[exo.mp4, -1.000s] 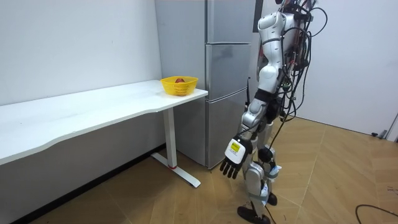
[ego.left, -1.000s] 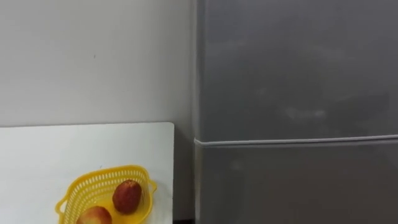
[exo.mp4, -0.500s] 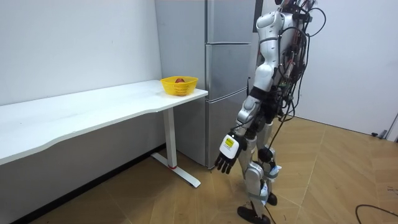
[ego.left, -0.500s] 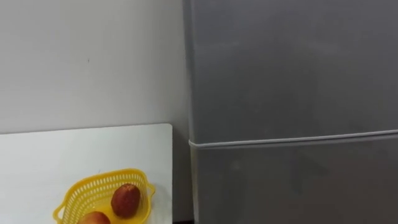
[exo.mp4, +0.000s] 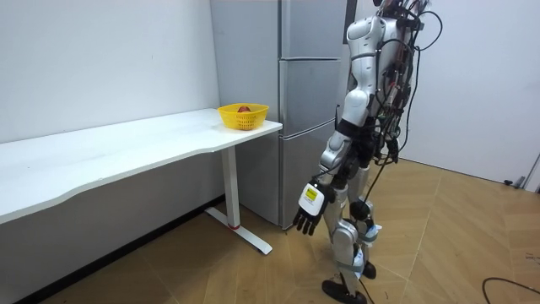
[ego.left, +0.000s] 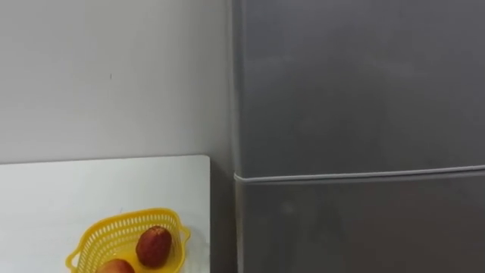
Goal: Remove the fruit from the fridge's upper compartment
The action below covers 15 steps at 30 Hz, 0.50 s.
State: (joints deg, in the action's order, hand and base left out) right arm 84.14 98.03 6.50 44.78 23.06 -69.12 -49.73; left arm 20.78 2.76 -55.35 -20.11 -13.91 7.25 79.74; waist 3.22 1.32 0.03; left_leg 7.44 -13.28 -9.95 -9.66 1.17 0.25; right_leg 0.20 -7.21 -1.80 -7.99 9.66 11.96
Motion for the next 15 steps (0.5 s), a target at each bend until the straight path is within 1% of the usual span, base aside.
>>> enact_trajectory --at_steps 2,6,7,10,15 --pt "-1.20 -1.17 0.66 -1.53 -1.32 0.14 0.00 0.00 0.48 0.02 0.08 -0.02 0.04 0.03 -0.18 0.00 -0.51 0.01 -0.02 0.01 0.00 -0.41 0.00 0.00 0.00 -0.03 0.05 -0.03 -0.23 -0.04 0.18 -0.02" --pt "-2.44 -8.21 0.63 -2.30 -4.27 1.15 0.02 0.00 0.80 0.61 0.20 -0.25 0.33 -0.11 -1.06 0.00 -0.71 -0.07 -0.05 -0.02 -0.01 -0.79 -0.01 0.03 0.00 -0.02 -0.09 -0.04 -0.39 0.18 0.27 0.01" --pt "-2.49 -10.96 0.63 -3.82 -4.48 1.59 0.01 0.00 0.82 0.60 0.21 -0.60 0.89 -0.06 -1.04 0.00 -0.75 -0.13 -0.06 -0.01 -0.01 -0.88 -0.01 0.05 0.00 0.00 -0.10 -0.07 -0.39 0.20 0.25 0.00" --pt "-2.51 -16.12 0.45 -5.76 -5.25 2.62 0.01 0.00 1.29 0.61 0.26 -1.17 2.34 -0.06 -1.02 0.00 -0.90 -0.20 -0.09 -0.02 -0.01 -1.03 -0.01 0.06 0.00 0.00 -0.10 -0.07 -0.40 0.34 0.25 0.00" --pt "-2.54 -20.24 0.45 -6.14 -6.01 3.17 0.01 0.00 1.60 0.64 0.30 -1.76 3.23 0.04 -1.07 0.00 -1.96 -0.30 -0.15 -0.02 -0.01 -1.27 0.00 0.03 0.00 -0.04 -0.12 -0.04 -0.94 0.18 0.30 0.00"
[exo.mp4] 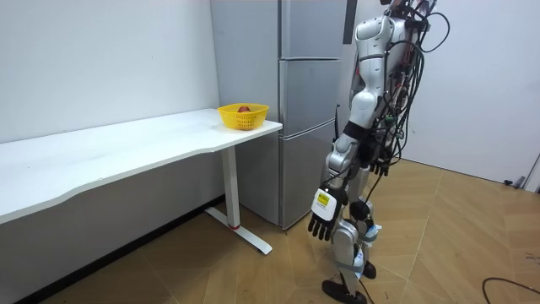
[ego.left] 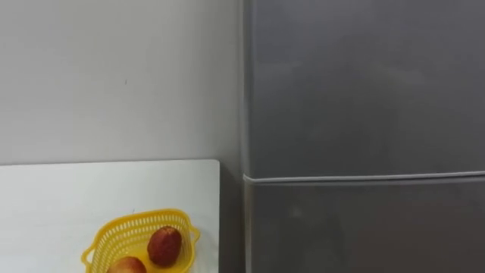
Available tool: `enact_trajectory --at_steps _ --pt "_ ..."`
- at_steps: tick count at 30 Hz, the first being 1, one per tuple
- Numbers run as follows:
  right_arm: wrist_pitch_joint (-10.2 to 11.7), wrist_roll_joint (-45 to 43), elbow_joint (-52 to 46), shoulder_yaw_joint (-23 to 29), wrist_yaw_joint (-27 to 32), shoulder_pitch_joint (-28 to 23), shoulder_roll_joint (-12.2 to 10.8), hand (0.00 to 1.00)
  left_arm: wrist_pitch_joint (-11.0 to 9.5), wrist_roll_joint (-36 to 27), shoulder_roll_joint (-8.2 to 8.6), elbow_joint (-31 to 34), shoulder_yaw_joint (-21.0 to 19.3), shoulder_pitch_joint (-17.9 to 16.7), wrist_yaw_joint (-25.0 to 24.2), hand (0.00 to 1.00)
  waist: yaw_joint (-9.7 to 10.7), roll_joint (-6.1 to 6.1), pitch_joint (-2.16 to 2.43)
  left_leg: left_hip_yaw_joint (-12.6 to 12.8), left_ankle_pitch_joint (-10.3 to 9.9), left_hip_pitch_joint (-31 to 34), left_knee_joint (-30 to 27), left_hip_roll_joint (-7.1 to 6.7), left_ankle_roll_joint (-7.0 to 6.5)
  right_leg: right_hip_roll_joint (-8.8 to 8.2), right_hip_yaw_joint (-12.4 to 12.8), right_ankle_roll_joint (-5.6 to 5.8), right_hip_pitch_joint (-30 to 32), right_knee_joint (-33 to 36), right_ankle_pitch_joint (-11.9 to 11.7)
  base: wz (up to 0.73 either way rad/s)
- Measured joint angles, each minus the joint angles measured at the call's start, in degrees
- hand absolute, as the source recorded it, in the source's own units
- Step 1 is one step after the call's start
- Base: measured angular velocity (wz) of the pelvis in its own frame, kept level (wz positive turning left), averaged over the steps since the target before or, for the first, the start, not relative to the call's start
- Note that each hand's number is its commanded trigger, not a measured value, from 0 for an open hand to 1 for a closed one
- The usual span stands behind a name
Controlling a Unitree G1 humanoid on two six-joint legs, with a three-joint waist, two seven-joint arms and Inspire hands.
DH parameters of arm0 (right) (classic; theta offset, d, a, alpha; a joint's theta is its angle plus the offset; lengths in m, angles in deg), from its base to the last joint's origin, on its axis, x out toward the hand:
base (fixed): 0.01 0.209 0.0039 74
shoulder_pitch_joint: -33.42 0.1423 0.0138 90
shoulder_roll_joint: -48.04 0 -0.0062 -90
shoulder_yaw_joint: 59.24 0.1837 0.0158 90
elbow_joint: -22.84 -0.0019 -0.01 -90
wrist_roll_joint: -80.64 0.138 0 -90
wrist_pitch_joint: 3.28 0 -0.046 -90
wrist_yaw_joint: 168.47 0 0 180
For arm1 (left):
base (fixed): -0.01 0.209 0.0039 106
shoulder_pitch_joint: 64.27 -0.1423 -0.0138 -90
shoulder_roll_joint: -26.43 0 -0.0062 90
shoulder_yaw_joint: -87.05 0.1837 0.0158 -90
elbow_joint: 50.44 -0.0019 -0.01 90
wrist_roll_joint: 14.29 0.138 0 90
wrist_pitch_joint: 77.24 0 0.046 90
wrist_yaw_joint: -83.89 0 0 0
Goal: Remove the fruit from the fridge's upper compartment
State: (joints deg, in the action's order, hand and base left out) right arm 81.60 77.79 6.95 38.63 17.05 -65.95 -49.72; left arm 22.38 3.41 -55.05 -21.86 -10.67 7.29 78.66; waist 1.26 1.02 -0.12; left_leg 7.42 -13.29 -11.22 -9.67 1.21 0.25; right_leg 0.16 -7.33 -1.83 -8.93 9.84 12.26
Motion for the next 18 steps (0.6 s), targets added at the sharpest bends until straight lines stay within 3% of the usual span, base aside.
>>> enact_trajectory --at_steps 7,18 --pt "-1.08 -3.70 -0.25 -2.28 -2.43 0.45 -0.03 0.00 1.61 0.11 0.17 -0.43 1.44 -0.02 -0.46 0.00 -0.08 -0.27 -0.02 -0.01 0.00 -0.06 0.00 -0.02 0.00 -0.06 -0.25 -0.06 -0.04 -0.08 0.13 0.00" --pt "-2.55 -7.02 0.16 -4.45 -5.78 0.22 -0.05 0.00 2.44 0.50 0.24 -0.45 3.56 0.98 -0.43 0.00 0.04 -0.09 -0.12 -0.09 0.00 -0.41 0.06 0.00 0.00 -0.01 0.16 -0.17 -0.19 0.05 0.20 -0.01"
